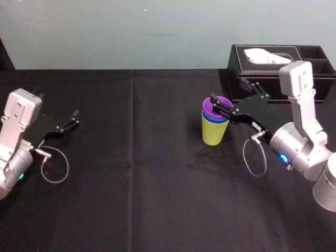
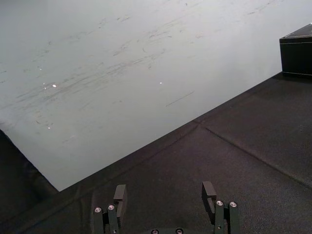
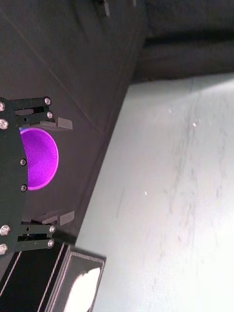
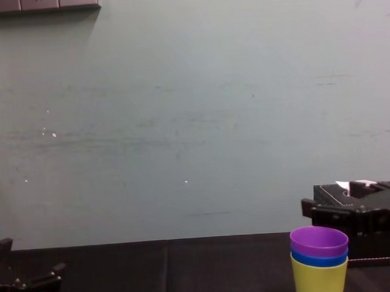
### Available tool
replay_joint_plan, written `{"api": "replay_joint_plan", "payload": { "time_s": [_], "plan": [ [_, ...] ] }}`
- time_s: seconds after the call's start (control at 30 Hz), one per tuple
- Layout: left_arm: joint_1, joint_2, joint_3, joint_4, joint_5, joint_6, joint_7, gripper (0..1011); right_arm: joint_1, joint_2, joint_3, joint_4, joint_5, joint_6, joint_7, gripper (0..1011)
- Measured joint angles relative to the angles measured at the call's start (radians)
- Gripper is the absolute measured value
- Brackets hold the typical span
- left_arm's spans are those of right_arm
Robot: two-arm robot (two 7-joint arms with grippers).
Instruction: Stack the three plastic cups sequentially using one hand.
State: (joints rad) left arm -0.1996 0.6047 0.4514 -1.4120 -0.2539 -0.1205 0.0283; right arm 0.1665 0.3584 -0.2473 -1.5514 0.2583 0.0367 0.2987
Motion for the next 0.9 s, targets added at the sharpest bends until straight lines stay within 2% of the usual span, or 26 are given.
{"api": "replay_joint_plan", "payload": {
  "time_s": [0.17, 0.33, 0.43, 0.57, 0.73, 0.9],
  "plan": [
    [0.000, 0.000, 0.000, 0.000, 0.000, 0.000, 0.000, 1011, -0.033, -0.022, 0.035, -0.028, -0.030, -0.005, -0.073, 1003],
    [0.000, 0.000, 0.000, 0.000, 0.000, 0.000, 0.000, 1011, -0.049, -0.052, 0.059, -0.035, -0.089, 0.013, -0.171, 1003],
    [0.000, 0.000, 0.000, 0.000, 0.000, 0.000, 0.000, 1011, -0.051, -0.081, 0.075, -0.031, -0.144, 0.044, -0.256, 1003],
    [0.000, 0.000, 0.000, 0.000, 0.000, 0.000, 0.000, 1011, -0.048, -0.102, 0.081, -0.013, -0.187, 0.084, -0.313, 1003],
    [0.000, 0.000, 0.000, 0.000, 0.000, 0.000, 0.000, 1011, -0.035, -0.121, 0.078, 0.028, -0.235, 0.122, -0.349, 1003],
    [0.000, 0.000, 0.000, 0.000, 0.000, 0.000, 0.000, 1011, -0.030, -0.130, 0.074, 0.048, -0.247, 0.128, -0.339, 1003]
  ]
}}
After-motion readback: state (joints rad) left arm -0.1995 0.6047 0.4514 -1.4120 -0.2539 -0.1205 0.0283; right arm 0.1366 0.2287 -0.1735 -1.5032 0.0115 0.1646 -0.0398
